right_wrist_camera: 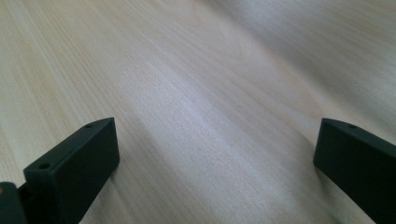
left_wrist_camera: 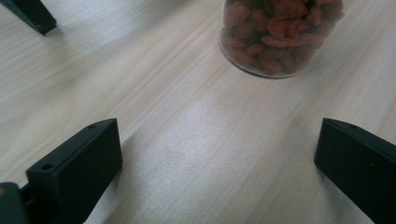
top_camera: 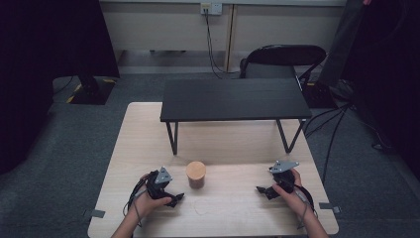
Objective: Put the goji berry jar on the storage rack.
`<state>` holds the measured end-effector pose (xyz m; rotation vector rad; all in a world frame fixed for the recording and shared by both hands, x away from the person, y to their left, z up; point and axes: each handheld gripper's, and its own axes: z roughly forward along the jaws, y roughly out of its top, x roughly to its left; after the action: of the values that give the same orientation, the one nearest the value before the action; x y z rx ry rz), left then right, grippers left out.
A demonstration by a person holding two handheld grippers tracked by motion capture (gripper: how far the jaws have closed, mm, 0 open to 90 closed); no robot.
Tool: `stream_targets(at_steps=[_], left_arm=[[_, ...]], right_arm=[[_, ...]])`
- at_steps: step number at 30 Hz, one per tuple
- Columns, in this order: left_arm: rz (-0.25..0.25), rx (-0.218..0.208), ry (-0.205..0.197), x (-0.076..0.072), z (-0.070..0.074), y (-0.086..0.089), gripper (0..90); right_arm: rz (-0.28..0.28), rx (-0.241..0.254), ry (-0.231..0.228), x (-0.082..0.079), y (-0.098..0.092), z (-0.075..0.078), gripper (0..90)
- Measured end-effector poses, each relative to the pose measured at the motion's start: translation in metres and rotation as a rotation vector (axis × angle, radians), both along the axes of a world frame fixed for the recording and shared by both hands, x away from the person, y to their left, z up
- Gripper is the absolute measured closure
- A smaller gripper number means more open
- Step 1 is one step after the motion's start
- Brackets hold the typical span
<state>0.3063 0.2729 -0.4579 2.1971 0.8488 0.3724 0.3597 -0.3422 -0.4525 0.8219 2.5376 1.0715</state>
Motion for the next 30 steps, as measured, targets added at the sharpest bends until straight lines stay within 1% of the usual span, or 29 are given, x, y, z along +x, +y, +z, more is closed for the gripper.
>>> stream_targets(at_steps=[2,3,4,6,7,9,11,13,16,17,18,19,22,23,25,28,30], left_arm=[[-0.007,-0.013,0.012,0.001,0.001,0.000,0.2],[-0.007,-0.013,0.012,0.001,0.001,0.000,0.4],[-0.008,-0.025,0.018,0.002,0.001,0.001,0.8],[-0.011,-0.025,0.018,0.002,0.001,0.001,1.0],[-0.013,-0.040,0.020,0.002,0.001,0.002,1.0],[-0.010,-0.044,0.022,0.002,0.001,0.002,1.1],[-0.014,-0.042,0.015,0.001,0.002,0.000,1.4],[-0.016,-0.048,0.018,0.002,0.003,-0.001,1.0],[-0.040,-0.056,0.015,0.004,0.005,-0.004,1.1],[-0.040,-0.056,0.015,0.004,0.005,-0.004,1.2],[-0.054,-0.063,0.018,0.007,0.006,-0.006,1.1],[-0.059,-0.062,0.019,0.008,0.007,-0.007,1.1],[-0.052,-0.067,0.015,0.009,0.007,-0.010,1.2],[-0.059,-0.066,0.011,0.010,0.007,-0.010,1.2],[-0.061,-0.080,0.011,0.013,0.007,-0.012,1.2],[-0.069,-0.076,0.005,0.013,0.009,-0.014,1.2],[-0.076,-0.081,0.000,0.015,0.009,-0.015,1.2]], right_arm=[[0.000,0.000,0.000,0.000,0.000,0.000,0.0],[0.000,0.000,0.000,0.000,0.000,0.000,0.0],[0.000,0.000,0.000,0.000,0.000,0.000,0.0],[0.000,0.000,0.000,0.000,0.000,0.000,0.0],[0.000,0.000,0.000,0.000,0.000,0.000,0.0],[0.000,0.000,0.000,0.000,0.000,0.000,0.0],[0.000,0.000,0.000,0.000,0.000,0.000,0.0],[0.000,0.000,0.000,0.000,0.000,0.000,0.0],[0.000,0.000,0.000,0.000,0.000,0.000,0.0],[0.000,0.000,0.000,0.000,0.000,0.000,0.0],[0.000,0.000,0.000,0.000,0.000,0.000,0.0],[0.000,0.000,0.000,0.000,0.000,0.000,0.0],[0.000,0.000,0.000,0.000,0.000,0.000,0.0],[0.000,0.000,0.000,0.000,0.000,0.000,0.0],[0.000,0.000,0.000,0.000,0.000,0.000,0.0],[0.000,0.000,0.000,0.000,0.000,0.000,0.0],[0.000,0.000,0.000,0.000,0.000,0.000,0.0]])
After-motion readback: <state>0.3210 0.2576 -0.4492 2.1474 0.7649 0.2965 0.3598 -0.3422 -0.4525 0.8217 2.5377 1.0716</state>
